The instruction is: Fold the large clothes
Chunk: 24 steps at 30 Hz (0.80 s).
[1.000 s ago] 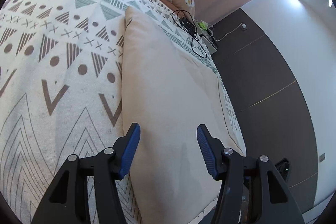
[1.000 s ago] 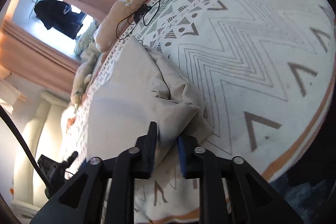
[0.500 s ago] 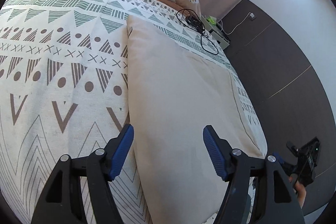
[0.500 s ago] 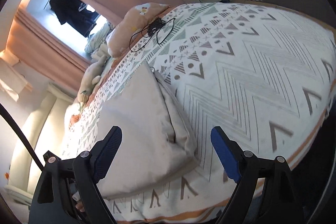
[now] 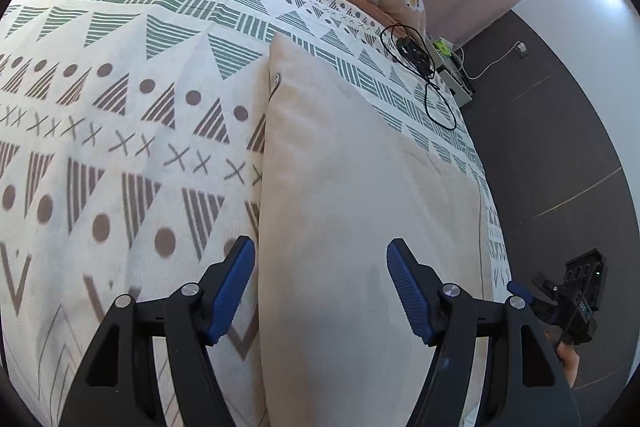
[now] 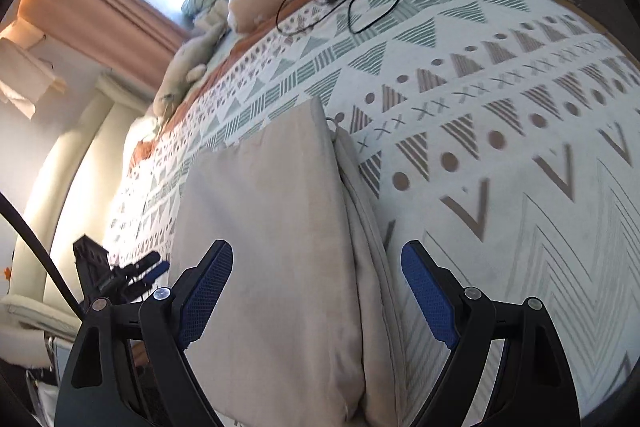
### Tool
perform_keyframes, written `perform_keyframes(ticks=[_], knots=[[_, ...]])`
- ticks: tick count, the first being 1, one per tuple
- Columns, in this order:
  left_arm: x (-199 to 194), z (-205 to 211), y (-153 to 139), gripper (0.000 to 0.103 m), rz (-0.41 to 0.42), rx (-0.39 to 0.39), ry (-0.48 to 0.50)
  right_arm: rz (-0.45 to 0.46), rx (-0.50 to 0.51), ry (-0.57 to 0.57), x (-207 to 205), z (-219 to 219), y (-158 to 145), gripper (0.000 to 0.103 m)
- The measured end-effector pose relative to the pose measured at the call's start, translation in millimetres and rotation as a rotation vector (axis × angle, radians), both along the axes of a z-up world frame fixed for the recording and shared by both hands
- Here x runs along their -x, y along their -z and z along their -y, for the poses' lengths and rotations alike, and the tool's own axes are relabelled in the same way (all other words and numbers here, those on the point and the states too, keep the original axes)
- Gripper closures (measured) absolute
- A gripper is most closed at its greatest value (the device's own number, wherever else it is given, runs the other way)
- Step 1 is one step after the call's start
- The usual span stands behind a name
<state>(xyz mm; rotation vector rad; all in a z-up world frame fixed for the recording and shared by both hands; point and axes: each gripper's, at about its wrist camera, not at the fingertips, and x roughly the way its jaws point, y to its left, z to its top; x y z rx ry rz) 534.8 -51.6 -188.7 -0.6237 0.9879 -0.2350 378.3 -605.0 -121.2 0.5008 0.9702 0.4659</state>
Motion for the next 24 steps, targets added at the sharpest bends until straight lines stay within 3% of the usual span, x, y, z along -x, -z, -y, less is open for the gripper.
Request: perform_keyframes(ticks=[5, 10, 14, 24], knots=[[-26, -1, 8, 0.034, -0.019, -0.01, 0.007, -0.074, 0.013, -0.057, -55, -20, 14, 0.018], [-42, 0, 13, 0.037, -0.036, -0.026, 0.024, -0.142, 0.039, -0.094, -93, -37, 34, 0.035], [-47, 1, 14, 0.042, -0.029, -0.028, 0.021, -0.206, 0.022, -0.102, -118, -45, 55, 0.037], [-67, 5, 24, 0.045, -0.048, -0.059, 0.024, -0.285, -0.197, -0.17, -167, -67, 91, 0.046]])
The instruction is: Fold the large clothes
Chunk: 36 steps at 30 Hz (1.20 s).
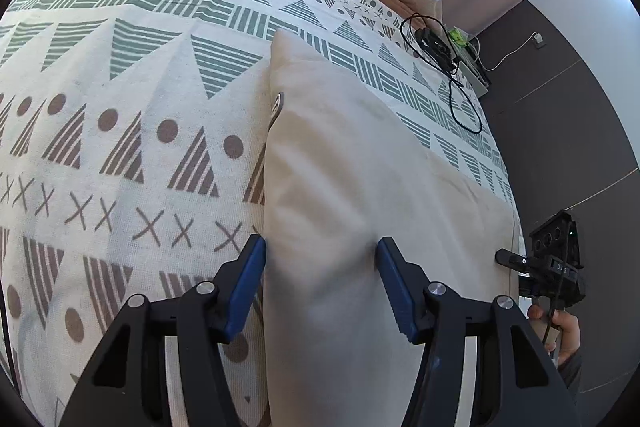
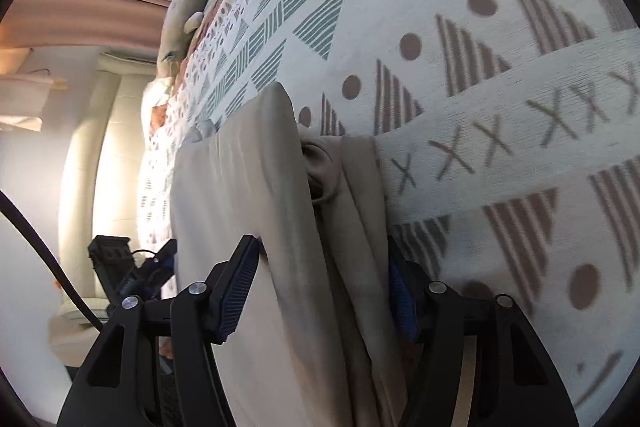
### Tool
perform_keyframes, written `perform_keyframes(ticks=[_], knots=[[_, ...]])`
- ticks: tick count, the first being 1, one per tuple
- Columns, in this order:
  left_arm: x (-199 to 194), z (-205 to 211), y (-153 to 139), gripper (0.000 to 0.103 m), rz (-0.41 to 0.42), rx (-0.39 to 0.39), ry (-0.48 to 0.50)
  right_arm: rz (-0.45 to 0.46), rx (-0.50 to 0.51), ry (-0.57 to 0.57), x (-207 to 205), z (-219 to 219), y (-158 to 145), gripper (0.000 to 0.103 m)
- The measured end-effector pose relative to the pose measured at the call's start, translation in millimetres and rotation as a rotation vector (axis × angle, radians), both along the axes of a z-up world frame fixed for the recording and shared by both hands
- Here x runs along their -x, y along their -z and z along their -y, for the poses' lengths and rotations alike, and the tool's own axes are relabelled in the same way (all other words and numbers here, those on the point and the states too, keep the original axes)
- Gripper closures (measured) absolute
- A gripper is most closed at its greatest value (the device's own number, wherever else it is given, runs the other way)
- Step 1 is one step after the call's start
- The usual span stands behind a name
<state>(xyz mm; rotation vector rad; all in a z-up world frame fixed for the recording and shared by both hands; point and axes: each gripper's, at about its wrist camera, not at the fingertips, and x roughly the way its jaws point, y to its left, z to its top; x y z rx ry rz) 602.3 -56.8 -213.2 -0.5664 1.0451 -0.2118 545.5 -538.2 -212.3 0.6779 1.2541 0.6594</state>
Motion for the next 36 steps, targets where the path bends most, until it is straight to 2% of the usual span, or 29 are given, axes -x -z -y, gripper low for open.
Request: perform_keyframes(ticks=[5, 7, 9, 11, 14, 18, 22, 30, 33, 36], knots=[[-21, -1, 9, 0.045, -0.033, 0.009, 0.002, -0.012, 0.039, -0.023, -21, -21, 6, 0.057], [-25, 0, 11, 0.046, -0.037, 0.001, 0.009, 0.001, 0.079, -0.026, -25, -31, 5, 0.066], [-26, 1, 10, 0.054, -0.034, -0.012, 0.018, 0.027, 0.127, -0.019, -22, -36, -5, 0.075], [-25, 4, 5, 0.068, -0.02, -0.027, 0.028, 0.078, 0.195, -0.013, -13, -48, -17, 0.085], [-20, 8, -7, 0.08, 0.011, -0.042, 0.035, 0.138, 0.231, -0.006, 1, -65, -39, 0.092], [-5, 11, -33, 0.084, 0.076, -0.055, 0.035, 0.196, 0.222, 0.001, 23, -76, -66, 0.093], [15, 18, -73, 0.086, 0.154, -0.06, 0.054, 0.256, 0.208, 0.016, 56, -76, -91, 0.094], [61, 37, -153, 0.087, 0.299, -0.034, 0.09, 0.353, 0.171, 0.073, 124, -33, -135, 0.094], [81, 54, -178, 0.088, 0.377, -0.042, 0.095, 0.39, 0.146, 0.097, 154, 0, -152, 0.094], [95, 71, -198, 0.088, 0.421, -0.034, 0.117, 0.433, 0.142, 0.127, 186, 32, -172, 0.094]])
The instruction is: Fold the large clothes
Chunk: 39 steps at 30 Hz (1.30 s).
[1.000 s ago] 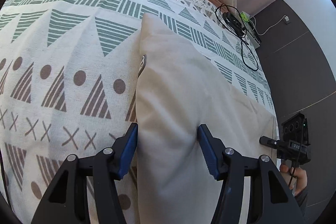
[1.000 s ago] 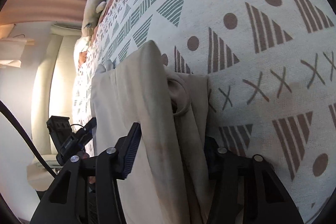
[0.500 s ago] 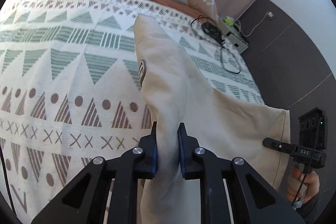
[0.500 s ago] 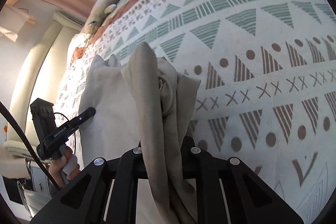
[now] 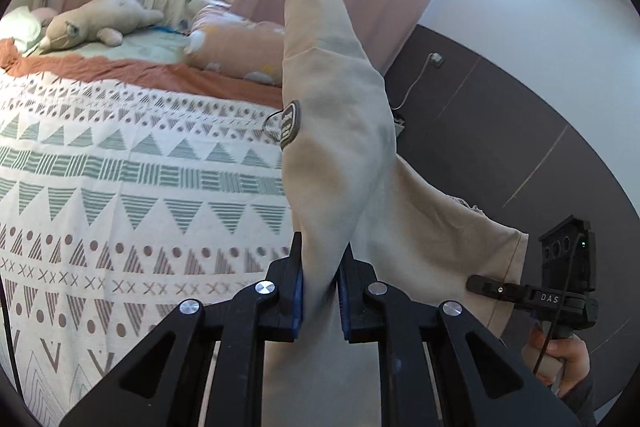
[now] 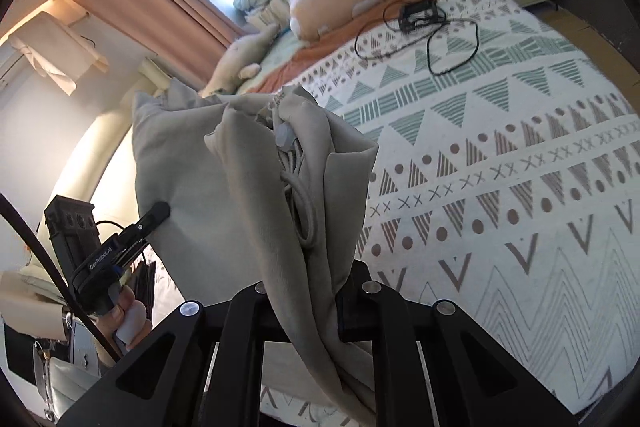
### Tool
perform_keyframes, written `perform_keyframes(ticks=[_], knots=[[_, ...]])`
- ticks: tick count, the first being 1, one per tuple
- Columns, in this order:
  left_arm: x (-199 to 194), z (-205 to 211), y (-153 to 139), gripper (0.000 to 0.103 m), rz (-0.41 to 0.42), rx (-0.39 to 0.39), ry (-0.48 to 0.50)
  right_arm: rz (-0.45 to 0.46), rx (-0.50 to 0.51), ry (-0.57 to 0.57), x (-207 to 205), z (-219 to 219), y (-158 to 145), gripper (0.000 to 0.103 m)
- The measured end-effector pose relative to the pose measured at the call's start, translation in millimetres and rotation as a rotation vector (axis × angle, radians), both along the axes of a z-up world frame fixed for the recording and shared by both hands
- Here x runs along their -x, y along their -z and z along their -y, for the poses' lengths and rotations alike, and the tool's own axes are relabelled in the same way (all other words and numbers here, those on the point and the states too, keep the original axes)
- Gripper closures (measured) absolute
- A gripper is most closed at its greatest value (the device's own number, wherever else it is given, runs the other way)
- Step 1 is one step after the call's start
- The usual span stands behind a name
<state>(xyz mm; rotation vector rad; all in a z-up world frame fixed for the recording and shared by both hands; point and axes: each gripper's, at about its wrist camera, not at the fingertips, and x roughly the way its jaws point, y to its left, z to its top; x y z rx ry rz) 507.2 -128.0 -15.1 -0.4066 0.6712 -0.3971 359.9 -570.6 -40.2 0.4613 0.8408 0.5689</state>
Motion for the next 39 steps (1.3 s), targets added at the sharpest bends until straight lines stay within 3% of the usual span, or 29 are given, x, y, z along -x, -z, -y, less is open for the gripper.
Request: perform_keyframes(ticks=[10, 26, 32, 39], knots=[[18, 72, -39, 0.088, 0.066, 0.047, 0.093, 0.105, -0.023, 0.105, 77, 111, -47, 0.094], [59, 230, -74, 0.088, 0.054, 0.143, 0.315, 0.157, 0.055, 0.267, 167, 254, -90, 0.094], [50, 274, -55, 0.088, -0.008, 0.177, 0.378, 0.141, 0.089, 0.33, 177, 283, -89, 0.094], [-1, 308, 11, 0.088, -0.179, 0.214, 0.377, 0.032, 0.133, 0.378, 127, 277, -36, 0.094]])
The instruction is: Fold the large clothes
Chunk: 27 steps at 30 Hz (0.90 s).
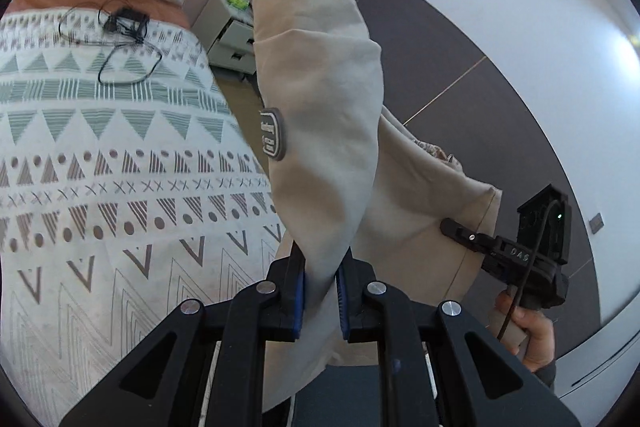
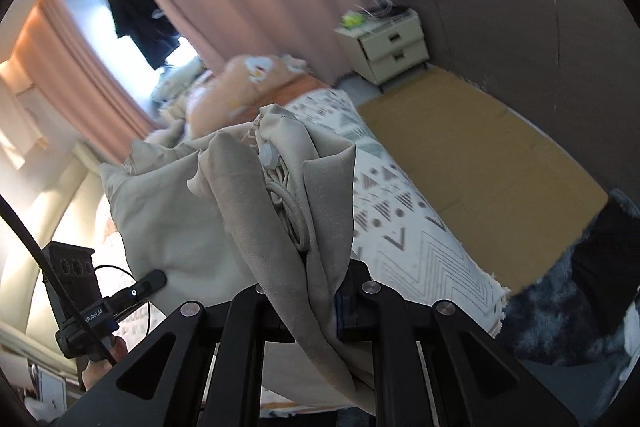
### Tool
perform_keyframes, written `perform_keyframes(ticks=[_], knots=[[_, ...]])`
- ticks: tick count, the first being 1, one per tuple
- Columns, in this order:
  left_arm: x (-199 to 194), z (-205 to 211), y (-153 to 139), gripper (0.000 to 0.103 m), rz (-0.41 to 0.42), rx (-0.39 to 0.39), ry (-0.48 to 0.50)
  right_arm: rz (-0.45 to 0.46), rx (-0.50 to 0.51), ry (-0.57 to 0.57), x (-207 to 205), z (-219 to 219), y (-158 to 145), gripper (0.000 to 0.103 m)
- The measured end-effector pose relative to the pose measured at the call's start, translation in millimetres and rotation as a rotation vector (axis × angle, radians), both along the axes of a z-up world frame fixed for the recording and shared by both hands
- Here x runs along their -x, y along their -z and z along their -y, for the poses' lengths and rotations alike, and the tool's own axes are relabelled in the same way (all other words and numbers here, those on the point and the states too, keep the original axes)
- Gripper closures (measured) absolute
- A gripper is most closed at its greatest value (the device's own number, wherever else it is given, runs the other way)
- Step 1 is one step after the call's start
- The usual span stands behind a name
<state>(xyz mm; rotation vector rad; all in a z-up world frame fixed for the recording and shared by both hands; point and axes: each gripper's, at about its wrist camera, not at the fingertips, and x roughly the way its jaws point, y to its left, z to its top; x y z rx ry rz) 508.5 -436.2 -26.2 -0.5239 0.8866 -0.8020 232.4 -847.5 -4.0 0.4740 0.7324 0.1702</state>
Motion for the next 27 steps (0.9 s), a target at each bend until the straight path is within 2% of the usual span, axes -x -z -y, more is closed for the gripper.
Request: perform_keyframes(ticks=[3, 7, 12, 15, 16, 17, 18, 19, 20, 21, 22, 27], knots=[[-24, 2, 13, 0.088, -0.023, -0.008, -0.019, -0.014, 0.012, -0.002, -29, -7, 18, 0.094], [-47, 5, 36, 0.088, -0.009, -0.062, -0.028, -0.052, 0.053, 0.001, -73, -19, 28, 0.094], [-89, -1, 84, 0.087, -0.098, -0.113, -0.04, -0.12, 0.09, 0.012, -129, -29, 42, 0.092], [-115, -5, 124, 0.079, -0.205, -0.189, -0.061, -0.149, 0.099, -0.002, -155, -34, 60, 0.08], [-119, -6, 135, 0.079, -0.23, -0.216, -0.068, -0.168, 0.104, 0.011, -161, -37, 69, 0.069], [-121, -8, 145, 0.074, -0.239, -0.24, -0.074, -0.173, 0.13, 0.023, -169, -36, 72, 0.051], [-121, -9, 152, 0.07, -0.238, -0.246, -0.07, -0.172, 0.167, 0.034, -171, -39, 76, 0.04], [-120, -10, 157, 0.055, -0.234, -0.249, -0.063, -0.173, 0.181, 0.041, -172, -41, 77, 0.023], [-118, -11, 160, 0.031, -0.23, -0.262, -0.058, -0.18, 0.19, 0.056, -170, -41, 81, 0.022], [-115, -11, 161, 0.023, -0.223, -0.27, -0.058, -0.193, 0.194, 0.077, -168, -41, 82, 0.022], [-112, -13, 161, 0.019, -0.212, -0.272, -0.063, -0.205, 0.189, 0.1, -162, -38, 84, 0.022], [-99, -19, 149, 0.019, -0.166, -0.284, -0.082, -0.191, 0.172, 0.154, -115, -25, 78, 0.022]])
